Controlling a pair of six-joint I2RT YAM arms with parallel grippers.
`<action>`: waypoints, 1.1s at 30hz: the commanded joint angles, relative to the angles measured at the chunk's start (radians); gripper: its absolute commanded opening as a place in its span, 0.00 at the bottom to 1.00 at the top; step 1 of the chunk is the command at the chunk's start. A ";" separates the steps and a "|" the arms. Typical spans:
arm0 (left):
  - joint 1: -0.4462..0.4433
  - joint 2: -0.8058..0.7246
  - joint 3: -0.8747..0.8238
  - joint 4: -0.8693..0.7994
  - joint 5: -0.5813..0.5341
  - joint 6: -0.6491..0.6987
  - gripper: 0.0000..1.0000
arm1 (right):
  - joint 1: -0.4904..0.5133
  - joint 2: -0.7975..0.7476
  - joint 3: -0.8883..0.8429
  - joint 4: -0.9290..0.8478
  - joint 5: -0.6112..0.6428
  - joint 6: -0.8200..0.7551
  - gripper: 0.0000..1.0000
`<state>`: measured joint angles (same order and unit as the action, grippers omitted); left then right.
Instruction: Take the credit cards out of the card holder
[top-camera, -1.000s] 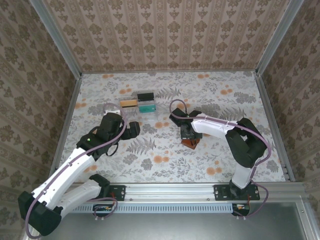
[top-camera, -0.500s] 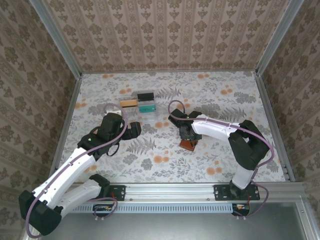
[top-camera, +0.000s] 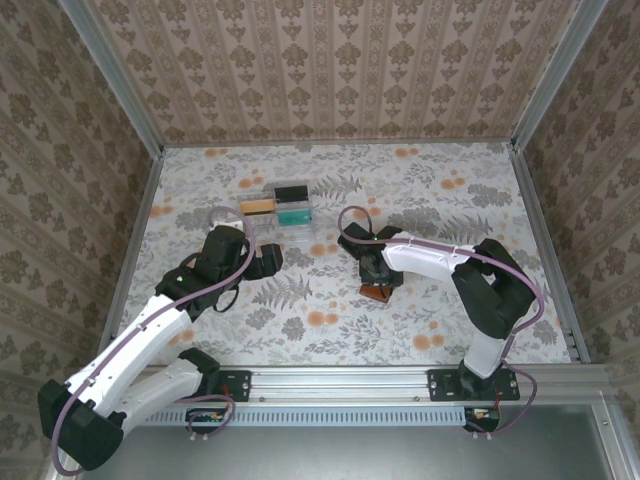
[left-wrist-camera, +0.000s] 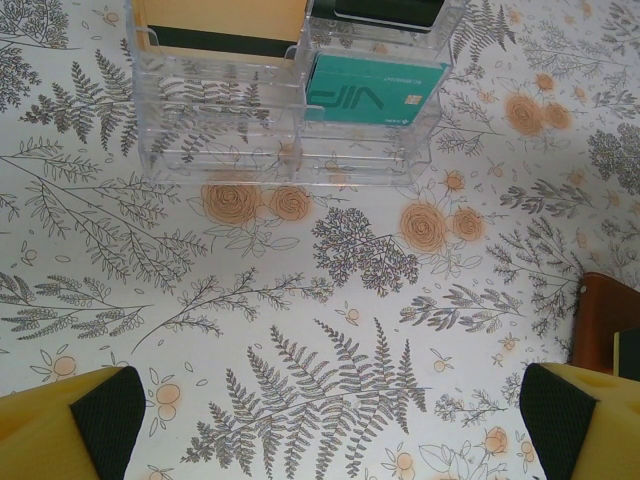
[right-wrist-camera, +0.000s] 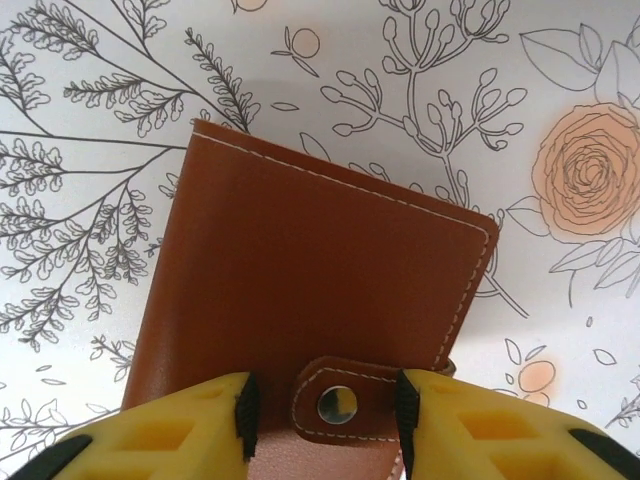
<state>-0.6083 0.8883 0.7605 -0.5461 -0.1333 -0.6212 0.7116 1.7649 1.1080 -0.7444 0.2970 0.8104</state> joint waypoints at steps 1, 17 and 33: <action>-0.005 -0.001 -0.001 -0.001 0.003 -0.001 1.00 | -0.004 0.024 -0.037 0.000 -0.013 0.018 0.40; -0.005 0.008 -0.012 0.038 0.060 -0.032 1.00 | 0.011 -0.057 0.003 0.020 0.014 -0.132 0.00; -0.005 0.063 -0.001 0.086 0.145 -0.077 1.00 | 0.094 -0.234 0.117 0.158 -0.131 -0.170 0.00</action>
<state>-0.6083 0.9565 0.7521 -0.4683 0.0044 -0.6888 0.8074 1.6043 1.2114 -0.6258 0.2024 0.6498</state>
